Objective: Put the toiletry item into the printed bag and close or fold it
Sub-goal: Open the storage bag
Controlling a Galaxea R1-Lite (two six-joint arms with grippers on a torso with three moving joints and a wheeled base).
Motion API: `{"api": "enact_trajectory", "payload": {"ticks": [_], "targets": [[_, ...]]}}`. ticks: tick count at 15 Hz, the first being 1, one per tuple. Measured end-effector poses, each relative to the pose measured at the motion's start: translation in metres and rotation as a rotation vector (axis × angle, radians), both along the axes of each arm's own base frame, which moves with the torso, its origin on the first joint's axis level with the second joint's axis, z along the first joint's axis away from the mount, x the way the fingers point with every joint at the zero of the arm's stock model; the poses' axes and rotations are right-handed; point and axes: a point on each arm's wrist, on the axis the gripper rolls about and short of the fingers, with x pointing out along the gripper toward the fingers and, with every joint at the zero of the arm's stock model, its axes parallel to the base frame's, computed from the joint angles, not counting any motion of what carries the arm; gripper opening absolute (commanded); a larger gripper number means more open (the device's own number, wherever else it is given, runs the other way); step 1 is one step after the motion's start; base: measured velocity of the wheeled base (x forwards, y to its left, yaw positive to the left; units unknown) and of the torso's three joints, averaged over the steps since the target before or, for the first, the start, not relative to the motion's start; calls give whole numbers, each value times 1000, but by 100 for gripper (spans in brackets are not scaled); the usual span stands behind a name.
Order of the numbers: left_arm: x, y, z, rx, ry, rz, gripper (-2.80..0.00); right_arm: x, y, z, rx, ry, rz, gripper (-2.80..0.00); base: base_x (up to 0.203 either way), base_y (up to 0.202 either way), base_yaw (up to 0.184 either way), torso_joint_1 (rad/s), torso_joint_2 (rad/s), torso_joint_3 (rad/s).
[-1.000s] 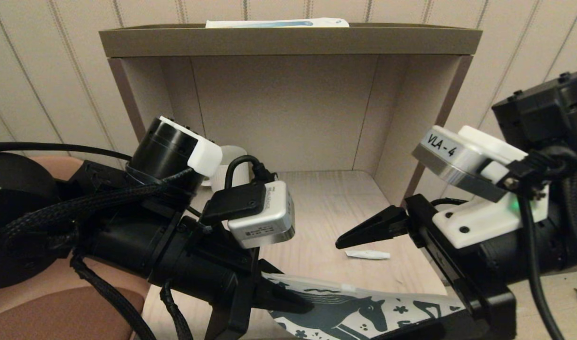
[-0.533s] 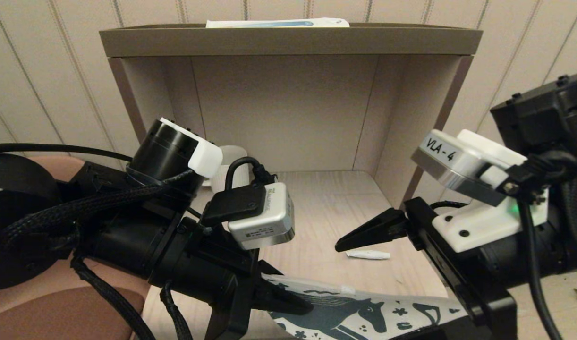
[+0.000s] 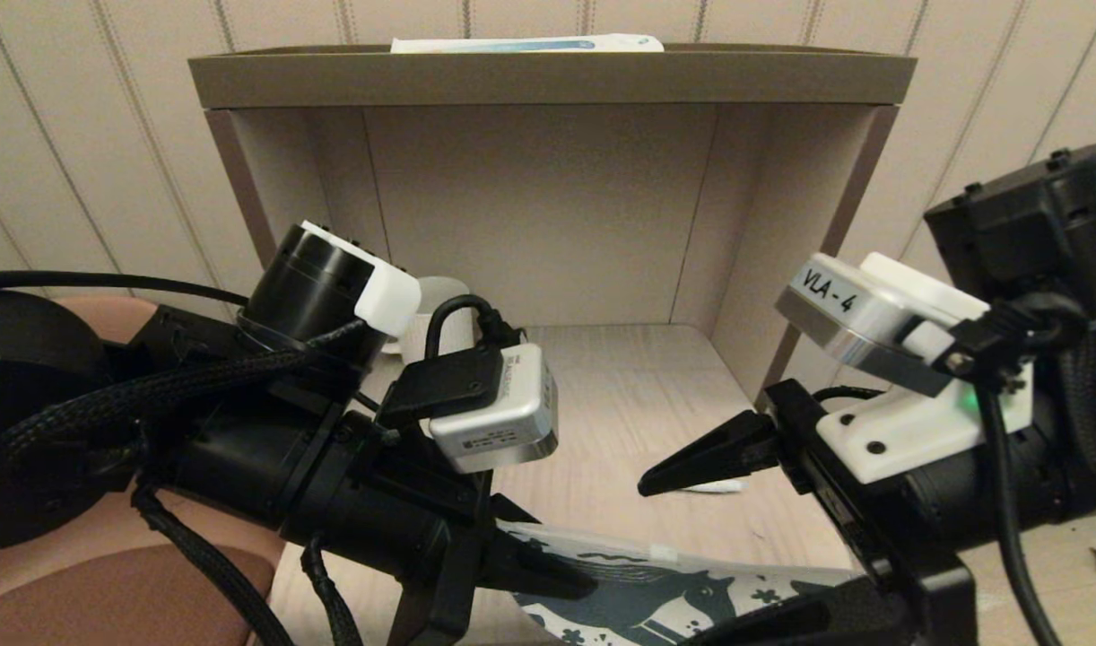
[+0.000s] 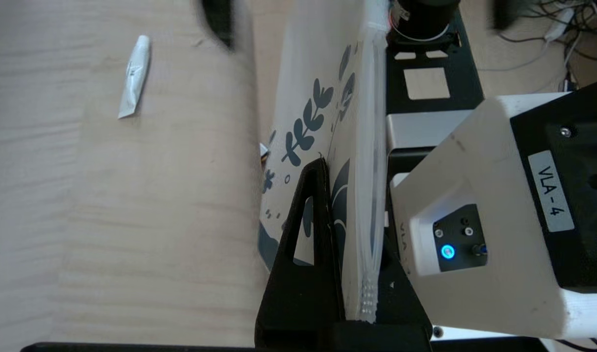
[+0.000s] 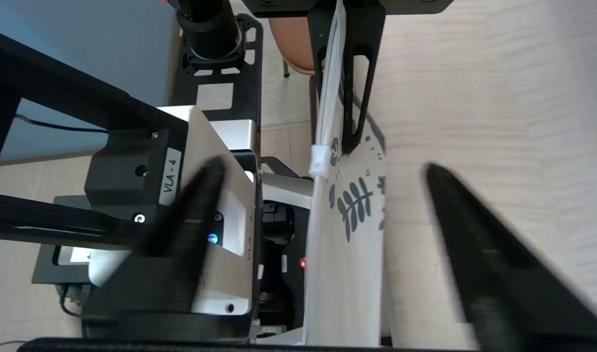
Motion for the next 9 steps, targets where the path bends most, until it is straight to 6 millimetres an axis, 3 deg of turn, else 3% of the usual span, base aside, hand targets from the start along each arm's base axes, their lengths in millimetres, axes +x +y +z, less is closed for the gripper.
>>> {"api": "enact_trajectory", "payload": {"ticks": [9], "targets": [[0, 0, 2, -8, -3, -6, -280, -2, 0, 2, 25, 27, 39, -280, 0, 0, 0, 0, 0, 0]]}}
